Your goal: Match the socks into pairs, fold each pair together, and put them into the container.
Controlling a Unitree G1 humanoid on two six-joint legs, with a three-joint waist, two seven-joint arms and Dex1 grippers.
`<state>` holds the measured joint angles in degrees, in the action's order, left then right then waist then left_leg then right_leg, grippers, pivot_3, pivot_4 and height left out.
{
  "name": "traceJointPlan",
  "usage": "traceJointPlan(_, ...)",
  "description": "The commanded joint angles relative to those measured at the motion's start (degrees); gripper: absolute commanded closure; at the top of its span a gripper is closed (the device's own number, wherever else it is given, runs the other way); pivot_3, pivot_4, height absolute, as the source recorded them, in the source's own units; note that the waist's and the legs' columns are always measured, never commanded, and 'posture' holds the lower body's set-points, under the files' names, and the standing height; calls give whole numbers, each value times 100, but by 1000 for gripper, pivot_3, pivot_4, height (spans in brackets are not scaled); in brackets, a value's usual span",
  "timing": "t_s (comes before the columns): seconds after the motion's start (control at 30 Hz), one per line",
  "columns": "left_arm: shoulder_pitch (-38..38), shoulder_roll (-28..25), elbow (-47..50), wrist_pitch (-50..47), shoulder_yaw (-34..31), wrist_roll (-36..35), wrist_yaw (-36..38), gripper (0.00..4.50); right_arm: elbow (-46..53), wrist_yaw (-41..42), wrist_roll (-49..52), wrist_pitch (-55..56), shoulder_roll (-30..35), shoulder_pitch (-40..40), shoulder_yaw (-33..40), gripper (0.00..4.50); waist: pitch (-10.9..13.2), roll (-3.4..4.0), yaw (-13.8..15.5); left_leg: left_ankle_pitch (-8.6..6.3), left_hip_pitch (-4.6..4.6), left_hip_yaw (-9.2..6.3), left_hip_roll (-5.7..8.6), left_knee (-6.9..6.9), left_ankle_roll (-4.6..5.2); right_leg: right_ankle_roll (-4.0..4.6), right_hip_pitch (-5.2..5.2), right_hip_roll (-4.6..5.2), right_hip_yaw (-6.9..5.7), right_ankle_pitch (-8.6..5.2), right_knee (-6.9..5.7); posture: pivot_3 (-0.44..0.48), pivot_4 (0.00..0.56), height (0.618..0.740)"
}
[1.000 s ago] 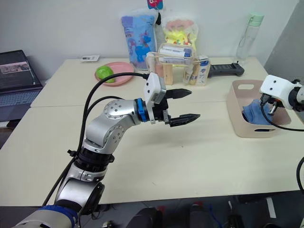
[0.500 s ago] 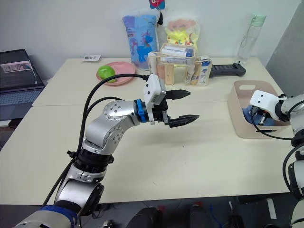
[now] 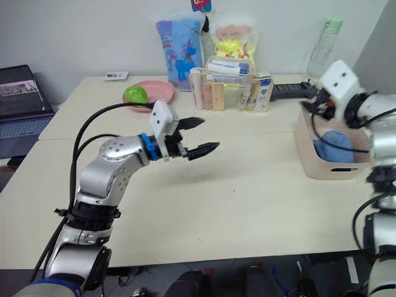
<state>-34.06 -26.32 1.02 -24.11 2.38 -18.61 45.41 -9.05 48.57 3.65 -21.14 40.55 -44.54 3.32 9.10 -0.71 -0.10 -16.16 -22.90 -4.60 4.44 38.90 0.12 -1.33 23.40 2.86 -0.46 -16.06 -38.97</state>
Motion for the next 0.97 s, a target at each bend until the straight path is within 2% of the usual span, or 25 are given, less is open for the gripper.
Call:
traceJointPlan(0.03,412,2,141,248,-425,125,-506,0,1598,-681,443,-744,-604,706,194,492,0,0,22,0,-1,0,1,0,0,0,2,1,0,0,-1,0,150,740)
traceJointPlan(0.07,629,18,217,319,-491,186,-648,0,1991,-867,498,-891,-854,1057,129,154,0,0,37,0,-2,-2,1,2,0,0,3,1,-1,0,-3,0,150,740)
traceJointPlan(0.1,802,36,288,362,-536,225,-757,0,2271,-1010,509,-970,-1028,1335,74,72,-1,-1,47,0,-3,-4,2,0,0,0,4,1,-3,0,-1,0,150,740)
traceJointPlan(0.3,2194,280,895,523,-645,393,-1384,0,2580,-1679,71,-211,-1605,2943,-391,72,-3,1,59,0,6,-3,8,0,1,-2,-4,5,1,1,-1,0,150,740)
traceJointPlan(0.47,3000,529,1159,636,-744,584,-1924,0,2638,-2052,-8,91,-1902,3712,-453,72,-4,1,37,0,14,0,4,-4,0,-2,-4,2,3,1,-10,0,150,740)
traceJointPlan(0.67,3580,587,1318,891,-676,883,-2266,0,2713,-2304,10,243,-2001,4079,-374,72,-5,2,34,0,27,0,4,-11,0,-1,-17,1,3,1,-5,0,150,740)
traceJointPlan(0.97,3435,661,1408,617,-699,798,-2352,0,2513,-2220,7,347,-1890,3969,-510,72,-6,1,35,0,29,0,3,-11,0,-1,-20,0,1,1,-4,0,150,740)
